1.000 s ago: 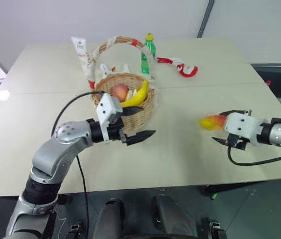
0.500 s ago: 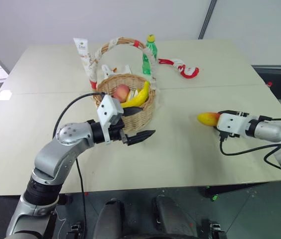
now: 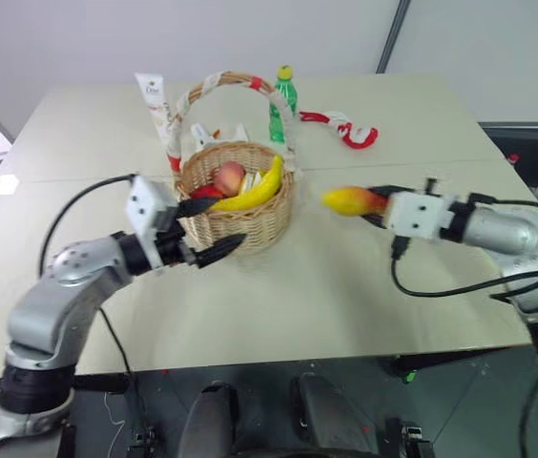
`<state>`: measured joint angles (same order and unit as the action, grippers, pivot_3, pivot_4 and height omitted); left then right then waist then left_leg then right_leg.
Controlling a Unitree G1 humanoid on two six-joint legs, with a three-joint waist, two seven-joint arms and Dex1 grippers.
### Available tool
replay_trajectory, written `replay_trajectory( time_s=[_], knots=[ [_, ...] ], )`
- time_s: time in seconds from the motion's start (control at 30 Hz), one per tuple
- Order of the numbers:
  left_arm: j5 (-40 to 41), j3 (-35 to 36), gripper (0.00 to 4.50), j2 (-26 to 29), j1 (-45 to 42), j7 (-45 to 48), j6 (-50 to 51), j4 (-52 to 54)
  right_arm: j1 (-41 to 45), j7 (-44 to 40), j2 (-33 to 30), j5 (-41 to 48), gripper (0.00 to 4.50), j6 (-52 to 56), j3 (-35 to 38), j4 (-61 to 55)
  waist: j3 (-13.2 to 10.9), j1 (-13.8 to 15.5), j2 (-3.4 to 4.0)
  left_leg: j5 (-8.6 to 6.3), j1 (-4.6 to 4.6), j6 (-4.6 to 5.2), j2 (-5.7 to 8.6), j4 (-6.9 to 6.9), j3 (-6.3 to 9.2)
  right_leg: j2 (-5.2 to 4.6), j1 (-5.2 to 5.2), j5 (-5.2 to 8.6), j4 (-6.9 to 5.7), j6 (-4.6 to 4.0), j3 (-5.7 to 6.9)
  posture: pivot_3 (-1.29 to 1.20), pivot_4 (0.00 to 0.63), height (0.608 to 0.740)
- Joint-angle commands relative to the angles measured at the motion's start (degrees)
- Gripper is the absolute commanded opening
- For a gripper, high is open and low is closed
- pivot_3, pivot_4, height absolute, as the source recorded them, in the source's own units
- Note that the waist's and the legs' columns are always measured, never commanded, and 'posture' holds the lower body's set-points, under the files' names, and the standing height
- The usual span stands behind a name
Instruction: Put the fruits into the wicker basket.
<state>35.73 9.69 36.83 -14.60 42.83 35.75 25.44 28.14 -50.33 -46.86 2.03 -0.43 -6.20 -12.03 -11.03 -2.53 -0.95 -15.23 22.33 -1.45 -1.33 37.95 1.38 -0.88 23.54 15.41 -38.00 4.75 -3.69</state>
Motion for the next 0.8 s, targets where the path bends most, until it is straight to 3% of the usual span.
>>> replay_trajectory(
  time_s=[0.03,0.2,0.33,0.53,0.63,0.8],
  knots=[
    [1.5,4.5,4.50,2.1,1.0,0.3,-0.3,0.9,7.8,0.0,8.1,2.8,1.37,6.5,-5.5,-6.1,0.0,0.0,0.00,0.00,0.00,0.00,-0.02,0.00,-0.01,0.02,0.00,0.00,0.00,0.00,0.04,0.00,0.150,0.740],
    [2.2,7.1,4.50,2.5,3.1,-1.3,0.0,2.9,20.1,8.7,22.3,-9.6,1.37,4.9,-14.7,6.8,0.0,0.1,-0.03,0.00,0.05,-0.01,-0.05,0.01,-0.01,-0.02,0.04,0.00,0.01,-0.03,0.14,0.00,0.150,0.740],
    [3.2,8.2,4.50,2.4,5.2,-3.2,0.5,5.2,25.4,11.7,28.2,-13.8,1.37,0.4,-17.6,18.5,0.0,0.3,-0.04,0.00,0.14,-0.04,-0.03,-0.02,-0.02,-0.12,0.11,-0.01,0.03,-0.04,0.19,0.00,0.150,0.740],
    [4.6,9.2,4.50,2.1,7.4,-5.7,1.3,8.3,28.9,14.3,31.0,-16.1,4.35,-3.9,-16.9,27.2,0.0,0.1,-0.04,-0.01,0.15,-0.04,0.07,-0.04,-0.02,-0.27,0.13,-0.02,0.02,-0.04,0.20,0.00,0.150,0.740],
    [5.2,9.0,4.50,2.2,7.6,-6.4,1.4,8.7,28.2,13.5,30.6,-14.1,4.44,-4.1,-14.9,24.9,0.0,0.0,-0.04,-0.01,0.15,-0.03,0.07,-0.05,-0.02,-0.27,0.15,-0.02,0.02,-0.04,0.21,0.00,0.150,0.740],
    [5.8,6.8,4.50,1.6,5.4,-6.9,1.4,7.9,18.5,4.6,27.2,3.5,4.44,9.2,-6.3,4.0,0.0,0.3,-0.04,-0.01,0.18,-0.03,0.07,-0.11,0.10,-0.28,0.11,-0.01,0.05,-0.04,0.32,0.00,0.150,0.740]
  ],
)
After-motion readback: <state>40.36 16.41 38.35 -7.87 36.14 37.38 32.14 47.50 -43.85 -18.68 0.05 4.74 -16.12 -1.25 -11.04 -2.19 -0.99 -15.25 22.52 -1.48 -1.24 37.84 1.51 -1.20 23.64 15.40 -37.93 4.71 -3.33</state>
